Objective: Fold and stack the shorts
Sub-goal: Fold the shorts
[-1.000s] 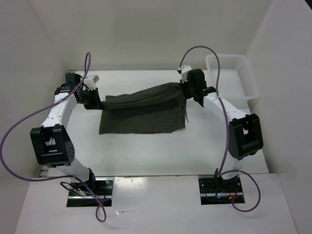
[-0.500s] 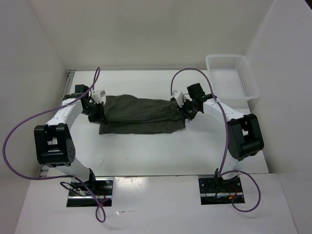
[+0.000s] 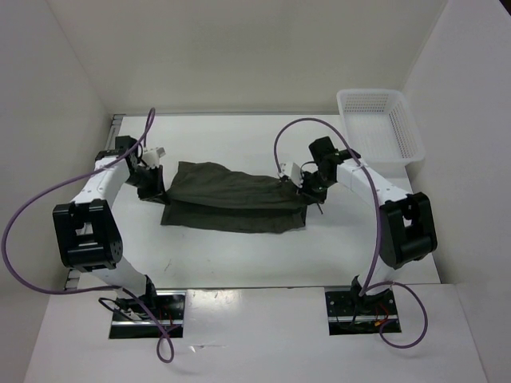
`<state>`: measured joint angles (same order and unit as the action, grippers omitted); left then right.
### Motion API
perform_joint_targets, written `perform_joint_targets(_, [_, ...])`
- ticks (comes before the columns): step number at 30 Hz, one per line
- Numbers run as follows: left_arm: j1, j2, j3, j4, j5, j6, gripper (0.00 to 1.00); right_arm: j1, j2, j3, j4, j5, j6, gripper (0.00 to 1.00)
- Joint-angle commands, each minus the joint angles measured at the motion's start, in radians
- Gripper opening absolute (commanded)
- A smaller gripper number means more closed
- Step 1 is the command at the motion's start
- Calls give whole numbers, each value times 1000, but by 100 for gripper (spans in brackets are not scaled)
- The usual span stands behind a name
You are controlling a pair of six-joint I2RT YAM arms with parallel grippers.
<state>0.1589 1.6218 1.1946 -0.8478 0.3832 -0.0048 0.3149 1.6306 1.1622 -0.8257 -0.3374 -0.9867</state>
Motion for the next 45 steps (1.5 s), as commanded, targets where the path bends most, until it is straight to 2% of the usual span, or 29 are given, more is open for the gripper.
perform_joint_targets(1, [22, -3, 65, -57, 0, 5, 0, -14, -38, 86, -168, -69, -79, 0])
perform_joint_targets(3, [22, -3, 39, -66, -12, 5, 3, -14, -47, 56, -220, -69, -119, 0])
perform_joint_targets(5, [13, 7, -10, -66, -41, 5, 6, -5, -60, 7, -243, -43, -147, 12])
perform_joint_targets(6, [-5, 16, -27, -66, -50, 5, 8, 6, -73, -46, -253, -31, -158, 23])
perform_joint_targets(7, [-19, 27, -44, -66, -62, 5, 13, 6, -89, -71, -253, -13, -158, 50])
perform_joint_targets(8, [-19, 27, -58, -57, -63, 5, 15, 15, -89, -103, -253, -12, -171, 65])
perform_joint_targets(10, [-19, 38, -78, -43, -81, 5, 20, 15, -112, -113, -236, -3, -152, 87])
perform_joint_targets(12, [-19, 47, -90, -34, -96, 5, 28, 15, -121, -93, -210, 9, -130, 89])
perform_joint_targets(14, [-19, 47, -90, -34, -109, 5, 41, 15, -130, -38, -210, 20, -115, 89])
perform_joint_targets(17, [2, 36, -38, -66, -109, 5, 48, -22, -120, 77, -220, -32, -106, 86])
perform_joint_targets(21, [31, -3, 95, -132, -55, 5, 56, -31, -110, 226, -137, -120, 58, 82])
perform_joint_targets(23, [31, -14, 150, -108, -44, 5, 61, -31, -86, 293, -80, -161, 138, 75])
perform_joint_targets(25, [31, 47, 231, -68, -44, 5, 62, -31, -60, 335, 24, -170, 257, 72])
perform_joint_targets(26, [22, 77, 259, -21, -44, 5, 62, -17, -48, 346, 49, -170, 282, 64])
perform_joint_targets(30, [-60, 258, 382, 85, -66, 5, 64, 82, 5, 326, 109, -39, 280, 58])
perform_joint_targets(33, [-108, 353, 430, 171, -101, 5, 67, 162, 29, 291, 169, 26, 281, 58])
perform_joint_targets(36, [-108, 436, 480, 231, -165, 5, 70, 223, 74, 272, 203, 87, 290, 63])
perform_joint_targets(37, [-108, 447, 481, 260, -165, 5, 77, 234, 74, 272, 218, 103, 290, 64])
perform_joint_targets(45, [-117, 550, 517, 317, -193, 5, 78, 298, 81, 93, 183, 178, 197, 64])
